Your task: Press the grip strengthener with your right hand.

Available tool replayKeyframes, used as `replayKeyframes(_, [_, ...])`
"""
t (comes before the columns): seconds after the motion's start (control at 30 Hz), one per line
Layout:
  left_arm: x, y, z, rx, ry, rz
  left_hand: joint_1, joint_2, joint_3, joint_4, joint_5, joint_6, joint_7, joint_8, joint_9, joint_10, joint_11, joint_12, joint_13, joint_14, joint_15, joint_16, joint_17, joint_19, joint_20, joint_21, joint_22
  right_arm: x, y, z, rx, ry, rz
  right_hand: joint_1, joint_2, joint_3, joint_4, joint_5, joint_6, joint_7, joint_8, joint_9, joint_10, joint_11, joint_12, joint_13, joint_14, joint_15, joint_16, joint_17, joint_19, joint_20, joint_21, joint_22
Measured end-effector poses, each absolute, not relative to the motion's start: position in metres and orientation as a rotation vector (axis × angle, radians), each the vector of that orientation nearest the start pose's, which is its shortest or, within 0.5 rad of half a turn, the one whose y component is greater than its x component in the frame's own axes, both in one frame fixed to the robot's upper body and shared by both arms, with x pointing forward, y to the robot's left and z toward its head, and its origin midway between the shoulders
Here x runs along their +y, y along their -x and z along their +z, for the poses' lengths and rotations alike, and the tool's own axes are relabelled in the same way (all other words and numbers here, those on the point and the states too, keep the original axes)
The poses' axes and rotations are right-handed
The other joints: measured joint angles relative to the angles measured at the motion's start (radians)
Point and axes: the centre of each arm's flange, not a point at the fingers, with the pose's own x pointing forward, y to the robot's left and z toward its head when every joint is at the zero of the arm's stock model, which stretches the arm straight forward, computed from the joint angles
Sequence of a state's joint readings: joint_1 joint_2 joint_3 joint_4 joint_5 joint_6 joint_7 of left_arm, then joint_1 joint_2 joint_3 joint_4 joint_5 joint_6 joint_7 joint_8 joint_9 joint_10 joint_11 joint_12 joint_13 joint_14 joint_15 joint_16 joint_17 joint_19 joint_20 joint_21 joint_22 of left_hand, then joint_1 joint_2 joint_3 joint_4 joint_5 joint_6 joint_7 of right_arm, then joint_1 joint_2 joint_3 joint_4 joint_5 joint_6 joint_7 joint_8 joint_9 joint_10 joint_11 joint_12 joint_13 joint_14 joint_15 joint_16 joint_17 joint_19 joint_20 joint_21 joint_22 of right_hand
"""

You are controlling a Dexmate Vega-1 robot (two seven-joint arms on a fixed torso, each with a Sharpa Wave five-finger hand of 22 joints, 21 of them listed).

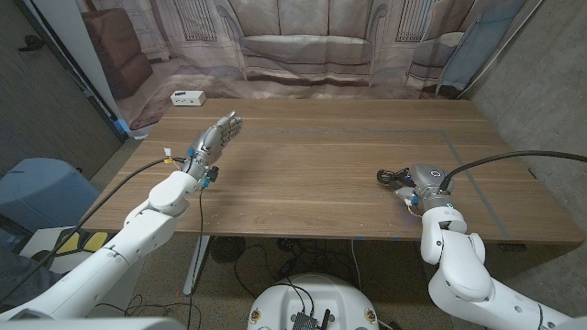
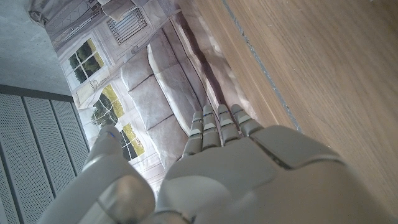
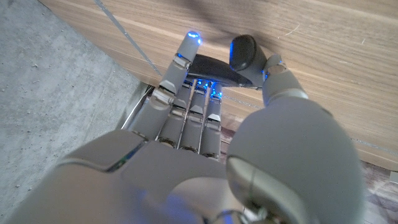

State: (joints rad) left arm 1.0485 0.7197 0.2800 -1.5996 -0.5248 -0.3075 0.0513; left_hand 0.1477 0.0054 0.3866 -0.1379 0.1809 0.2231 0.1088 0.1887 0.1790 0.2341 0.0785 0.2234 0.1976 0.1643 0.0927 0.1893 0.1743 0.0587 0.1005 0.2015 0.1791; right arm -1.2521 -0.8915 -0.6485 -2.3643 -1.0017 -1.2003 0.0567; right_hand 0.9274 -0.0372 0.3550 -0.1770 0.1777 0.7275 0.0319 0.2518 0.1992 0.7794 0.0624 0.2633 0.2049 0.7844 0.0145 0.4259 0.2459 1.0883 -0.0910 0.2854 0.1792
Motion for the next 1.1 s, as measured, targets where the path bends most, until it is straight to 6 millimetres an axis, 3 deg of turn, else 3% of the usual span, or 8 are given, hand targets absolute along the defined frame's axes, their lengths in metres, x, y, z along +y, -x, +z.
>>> replayKeyframes(0.43, [0.322, -0.580, -0.018, -0.697, -0.201, -0.175, 0.000, 0.000, 0.000, 0.000, 0.000, 0.000, 0.000, 0.000, 0.000, 0.000, 0.000, 0.000, 0.000, 0.000, 0.000, 0.000, 0.000, 0.000, 0.000, 0.000, 0.000, -0.252, -0.443, -0.082, -0.204, 1.436, -0.517, 0.009, -0.009, 0.007, 0.002, -0.001, 0.020, -0.009, 0.004, 0.000, 0.016, -0.012, 0.000, 0.000, 0.005, 0.005, 0.000, 0.000, 0.008, -0.007, 0.001, 0.000])
replayKeyframes(1.1, [0.323, -0.579, -0.016, -0.706, -0.201, -0.174, 0.000, 0.000, 0.000, 0.000, 0.000, 0.004, -0.004, 0.000, 0.000, 0.000, 0.000, 0.000, 0.000, 0.000, 0.000, 0.000, 0.000, 0.000, 0.000, 0.000, 0.000, -0.251, -0.438, -0.075, -0.281, 1.423, -0.568, 0.019, -0.019, 0.010, 0.005, -0.004, 0.070, -0.023, 0.011, 0.000, 0.070, -0.034, 0.007, -0.002, 0.041, 0.041, 0.028, 0.000, 0.056, -0.027, 0.023, 0.005])
